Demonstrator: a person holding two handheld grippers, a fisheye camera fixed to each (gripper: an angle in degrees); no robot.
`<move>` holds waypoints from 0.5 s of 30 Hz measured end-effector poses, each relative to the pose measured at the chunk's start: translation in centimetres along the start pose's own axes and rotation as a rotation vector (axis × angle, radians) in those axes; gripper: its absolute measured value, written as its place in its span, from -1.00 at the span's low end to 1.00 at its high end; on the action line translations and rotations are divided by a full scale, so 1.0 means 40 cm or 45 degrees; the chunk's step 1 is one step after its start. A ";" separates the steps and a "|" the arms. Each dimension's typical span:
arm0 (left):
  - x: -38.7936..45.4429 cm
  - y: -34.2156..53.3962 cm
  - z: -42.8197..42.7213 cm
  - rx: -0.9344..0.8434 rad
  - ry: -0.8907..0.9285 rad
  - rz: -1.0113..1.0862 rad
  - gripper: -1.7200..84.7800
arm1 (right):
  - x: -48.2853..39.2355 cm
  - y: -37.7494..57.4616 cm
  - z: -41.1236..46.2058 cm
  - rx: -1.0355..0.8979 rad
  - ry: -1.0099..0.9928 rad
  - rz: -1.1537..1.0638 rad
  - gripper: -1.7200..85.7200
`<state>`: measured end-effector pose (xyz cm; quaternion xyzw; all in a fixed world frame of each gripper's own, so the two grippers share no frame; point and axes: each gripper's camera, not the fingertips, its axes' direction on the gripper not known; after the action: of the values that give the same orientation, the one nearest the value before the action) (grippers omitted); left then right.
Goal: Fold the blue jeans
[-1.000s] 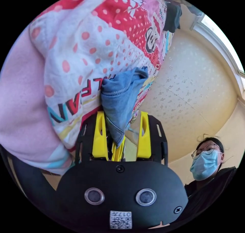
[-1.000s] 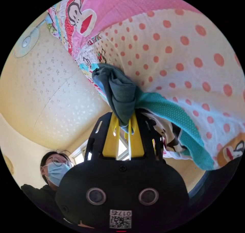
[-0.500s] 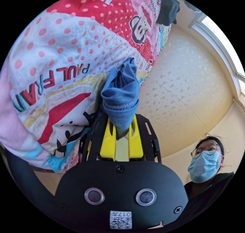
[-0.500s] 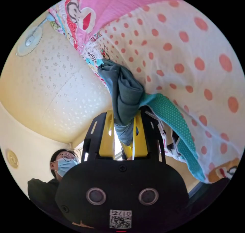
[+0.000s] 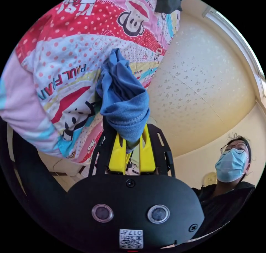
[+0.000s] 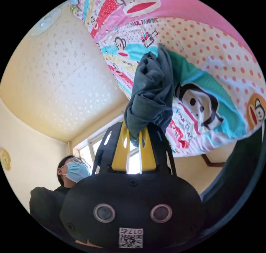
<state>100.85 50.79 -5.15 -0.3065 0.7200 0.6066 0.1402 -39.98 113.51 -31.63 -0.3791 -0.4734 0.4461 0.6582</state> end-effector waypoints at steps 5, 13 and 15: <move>0.048 0.080 -0.165 0.013 -0.015 -0.146 -0.79 | -0.054 0.114 0.046 -0.156 0.215 0.037 -0.87; 0.270 0.063 -0.570 0.387 0.249 -0.033 -0.80 | -0.047 0.277 0.456 -0.562 0.220 0.112 -0.88; 0.375 0.025 -0.666 0.477 0.370 0.132 -0.80 | -0.099 0.346 0.697 -0.813 0.150 0.002 -0.88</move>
<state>93.19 21.22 -6.98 -0.3219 0.8472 0.4185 0.0584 -70.54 116.25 -38.15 -0.5920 -0.5501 0.2530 0.5319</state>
